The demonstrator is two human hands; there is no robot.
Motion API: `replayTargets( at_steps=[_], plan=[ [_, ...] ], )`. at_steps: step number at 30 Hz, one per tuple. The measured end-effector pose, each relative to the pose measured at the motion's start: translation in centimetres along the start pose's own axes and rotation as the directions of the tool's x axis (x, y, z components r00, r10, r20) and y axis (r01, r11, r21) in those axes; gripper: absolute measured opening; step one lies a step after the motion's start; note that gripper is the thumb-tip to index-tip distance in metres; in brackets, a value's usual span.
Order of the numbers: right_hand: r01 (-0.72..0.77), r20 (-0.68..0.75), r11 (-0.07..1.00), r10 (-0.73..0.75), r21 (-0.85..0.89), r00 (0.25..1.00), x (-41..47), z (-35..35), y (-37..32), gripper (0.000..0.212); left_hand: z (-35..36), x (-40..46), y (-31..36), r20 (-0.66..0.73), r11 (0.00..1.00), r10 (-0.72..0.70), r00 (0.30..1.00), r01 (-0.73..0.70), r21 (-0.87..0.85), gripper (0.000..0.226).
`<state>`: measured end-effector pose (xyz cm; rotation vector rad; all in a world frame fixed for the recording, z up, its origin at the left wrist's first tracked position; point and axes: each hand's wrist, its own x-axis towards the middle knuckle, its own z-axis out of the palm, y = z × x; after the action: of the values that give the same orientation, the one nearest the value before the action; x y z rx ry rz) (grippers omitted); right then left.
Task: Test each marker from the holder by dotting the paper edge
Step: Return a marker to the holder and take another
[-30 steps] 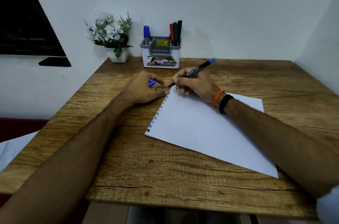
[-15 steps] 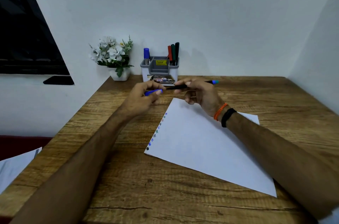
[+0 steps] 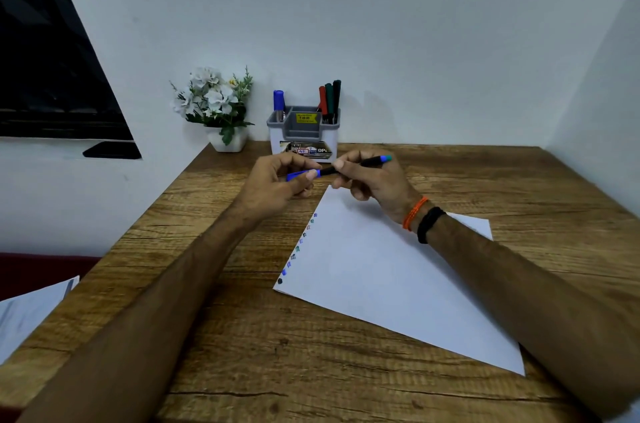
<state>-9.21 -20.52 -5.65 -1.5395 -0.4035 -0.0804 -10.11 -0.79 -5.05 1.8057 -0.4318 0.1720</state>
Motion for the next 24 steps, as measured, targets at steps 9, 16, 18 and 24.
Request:
replayTargets(
  at_steps=[9, 16, 18, 24],
  plan=[
    [-0.018, -0.026, 1.000, 0.018, 0.002, 0.999, 0.1, -0.6, 0.1, 0.016, 0.2, 0.1, 0.3, -0.037, 0.995, -0.098, 0.995, 0.098, 0.003, 0.009],
    [0.081, 0.013, 0.992, -0.081, -0.093, 0.997, 0.0, -0.7, 0.5, 0.009, 0.4, 0.1, 0.0, 0.002, 0.978, -0.203, 0.979, 0.203, -0.043, 0.010],
    [0.088, 0.015, 0.991, -0.087, -0.103, 0.996, 0.2, -0.8, 0.7, 0.012, 0.7, 0.1, 0.0, -0.008, 0.977, -0.213, 0.977, 0.212, -0.032, 0.012],
    [0.119, 0.064, 0.986, -0.113, -0.115, 0.992, 0.3, -0.6, 1.2, 0.018, 1.0, 0.1, -0.2, -0.023, 0.969, -0.248, 0.969, 0.248, 0.003, 0.011]
  ],
)
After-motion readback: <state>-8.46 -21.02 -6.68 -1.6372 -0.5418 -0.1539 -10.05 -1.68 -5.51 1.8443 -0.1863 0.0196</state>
